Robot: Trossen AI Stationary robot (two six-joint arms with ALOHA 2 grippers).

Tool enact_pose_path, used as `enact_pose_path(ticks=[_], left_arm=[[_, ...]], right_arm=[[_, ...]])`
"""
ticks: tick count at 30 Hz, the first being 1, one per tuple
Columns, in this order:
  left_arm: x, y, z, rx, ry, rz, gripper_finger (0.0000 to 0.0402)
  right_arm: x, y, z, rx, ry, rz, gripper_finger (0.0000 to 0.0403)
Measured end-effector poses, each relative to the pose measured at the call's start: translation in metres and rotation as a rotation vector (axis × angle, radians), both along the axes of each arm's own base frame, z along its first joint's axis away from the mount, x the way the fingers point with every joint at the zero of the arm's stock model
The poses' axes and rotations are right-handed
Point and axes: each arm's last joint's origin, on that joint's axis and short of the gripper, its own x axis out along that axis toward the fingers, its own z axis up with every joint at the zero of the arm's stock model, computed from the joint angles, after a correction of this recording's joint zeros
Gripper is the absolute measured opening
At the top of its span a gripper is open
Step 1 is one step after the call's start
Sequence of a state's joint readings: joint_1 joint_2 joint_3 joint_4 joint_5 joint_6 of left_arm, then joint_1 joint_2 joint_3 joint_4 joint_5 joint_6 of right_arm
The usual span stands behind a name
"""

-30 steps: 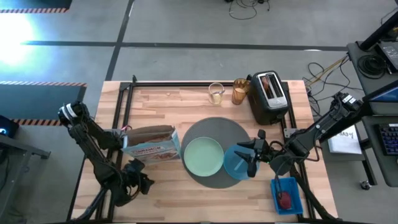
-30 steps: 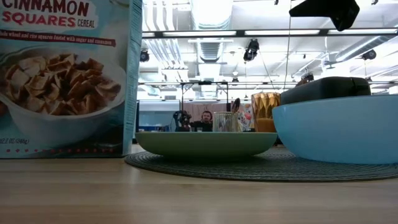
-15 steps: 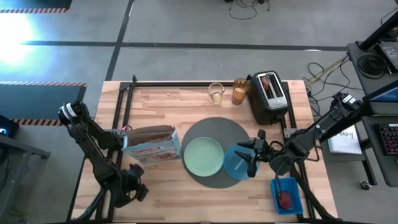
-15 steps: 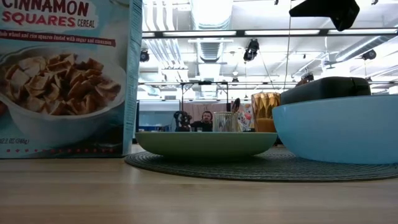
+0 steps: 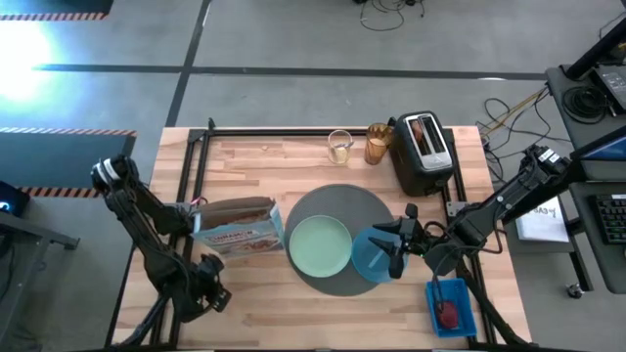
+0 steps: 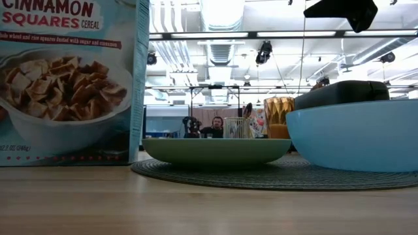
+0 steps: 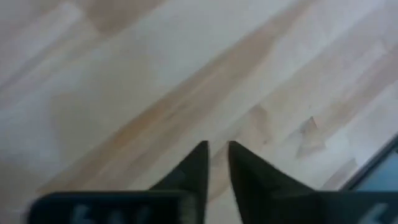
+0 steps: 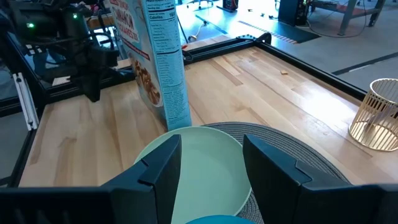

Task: Arrange a breakfast setting
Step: Pour the cereal from the cereal box into the blue bowl

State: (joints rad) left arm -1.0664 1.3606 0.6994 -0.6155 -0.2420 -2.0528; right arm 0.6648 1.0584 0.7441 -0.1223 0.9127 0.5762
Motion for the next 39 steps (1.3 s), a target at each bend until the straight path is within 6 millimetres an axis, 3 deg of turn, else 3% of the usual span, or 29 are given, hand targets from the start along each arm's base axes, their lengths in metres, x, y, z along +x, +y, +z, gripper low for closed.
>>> enact_pose_path(ticks=[2, 22, 30, 39], left_arm=[[-0.002, 0.004, 0.0, 0.013, 0.022, 0.044, 0.0008], [-0.029, 0.034, -0.003, 0.235, 0.428, 0.269, 0.0], [-0.024, 0.044, -0.002, 0.35, 0.29, 0.304, 0.0], [-0.016, 0.043, -0.002, 0.356, 0.135, 0.304, 0.0]], right_arm=[[0.0, 0.0, 0.0, 0.0, 0.0, 0.0, 0.0164], [0.0, 0.0, 0.0, 0.0, 0.0, 0.0, 0.0164], [0.0, 0.0, 0.0, 0.0, 0.0, 0.0, 0.0164], [0.0, 0.0, 0.0, 0.0, 0.0, 0.0, 0.0164]])
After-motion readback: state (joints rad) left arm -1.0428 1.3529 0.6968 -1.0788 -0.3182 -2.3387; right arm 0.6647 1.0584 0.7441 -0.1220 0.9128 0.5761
